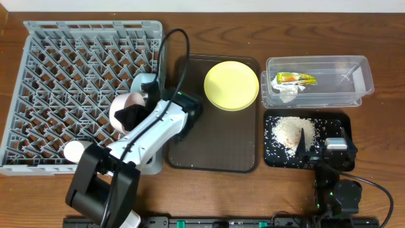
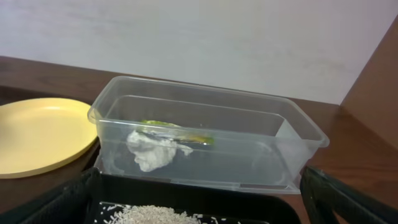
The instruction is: Sort waste into correct bins and load items into the dishwasher
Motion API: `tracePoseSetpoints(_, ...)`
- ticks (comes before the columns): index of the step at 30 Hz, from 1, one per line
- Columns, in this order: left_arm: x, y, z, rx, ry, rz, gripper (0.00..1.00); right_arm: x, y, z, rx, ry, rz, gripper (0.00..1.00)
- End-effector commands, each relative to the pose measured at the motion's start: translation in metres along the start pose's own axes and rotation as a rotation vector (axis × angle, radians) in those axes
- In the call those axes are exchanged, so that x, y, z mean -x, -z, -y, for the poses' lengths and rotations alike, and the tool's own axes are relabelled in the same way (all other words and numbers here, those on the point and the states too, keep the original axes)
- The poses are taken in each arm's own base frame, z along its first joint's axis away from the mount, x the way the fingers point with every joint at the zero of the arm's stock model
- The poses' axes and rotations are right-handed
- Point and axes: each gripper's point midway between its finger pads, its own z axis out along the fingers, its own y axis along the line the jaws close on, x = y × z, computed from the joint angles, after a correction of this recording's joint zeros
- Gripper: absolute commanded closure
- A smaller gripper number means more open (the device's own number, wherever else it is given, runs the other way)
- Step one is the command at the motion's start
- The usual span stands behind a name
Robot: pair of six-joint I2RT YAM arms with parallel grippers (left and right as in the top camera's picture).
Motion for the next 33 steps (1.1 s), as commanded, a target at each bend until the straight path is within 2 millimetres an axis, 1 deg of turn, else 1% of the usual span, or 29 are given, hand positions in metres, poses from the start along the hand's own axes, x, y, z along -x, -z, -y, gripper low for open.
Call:
tracePoseSetpoints(1, -0.017, 0.005, 0.019, -0.063, 0.049, -0.088, 0.92, -0.001, 0.0, 0.002, -0.01, -0.011, 0.0, 0.01)
tracePoseSetpoints(6, -0.023, 0.007, -0.008, -0.007, 0.115, -0.083, 0.92, -0.001, 0.0, 0.002, -0.01, -0.011, 0.0, 0.01)
tracePoseSetpoints(9, -0.023, 0.008, -0.011, -0.009, 0.136, -0.079, 0.92, -0.001, 0.0, 0.002, -0.01, -0.011, 0.0, 0.01)
tracePoseSetpoints(15, -0.023, 0.008, -0.017, 0.013, 0.113, -0.07, 0.92, -0.001, 0.0, 0.002, -0.01, -0.011, 0.0, 0.01)
tracePoseSetpoints(20, -0.02, 0.008, -0.031, 0.069, 0.121, -0.03, 0.92, -0.001, 0.0, 0.002, -0.01, -0.011, 0.0, 0.01)
tracePoseSetpoints(25, -0.019, 0.008, -0.034, 0.078, 0.124, -0.02, 0.92, -0.001, 0.0, 0.002, -0.01, -0.011, 0.0, 0.01)
tracePoseSetpoints(28, -0.013, 0.005, -0.04, 0.108, 0.126, 0.01, 0.92, -0.001, 0.0, 0.002, -0.01, -0.011, 0.0, 0.01)
tracePoseSetpoints(33, -0.016, -0.006, -0.044, 0.119, 0.152, -0.03, 0.92, -0.001, 0.0, 0.002, -0.01, -0.011, 0.0, 0.01)
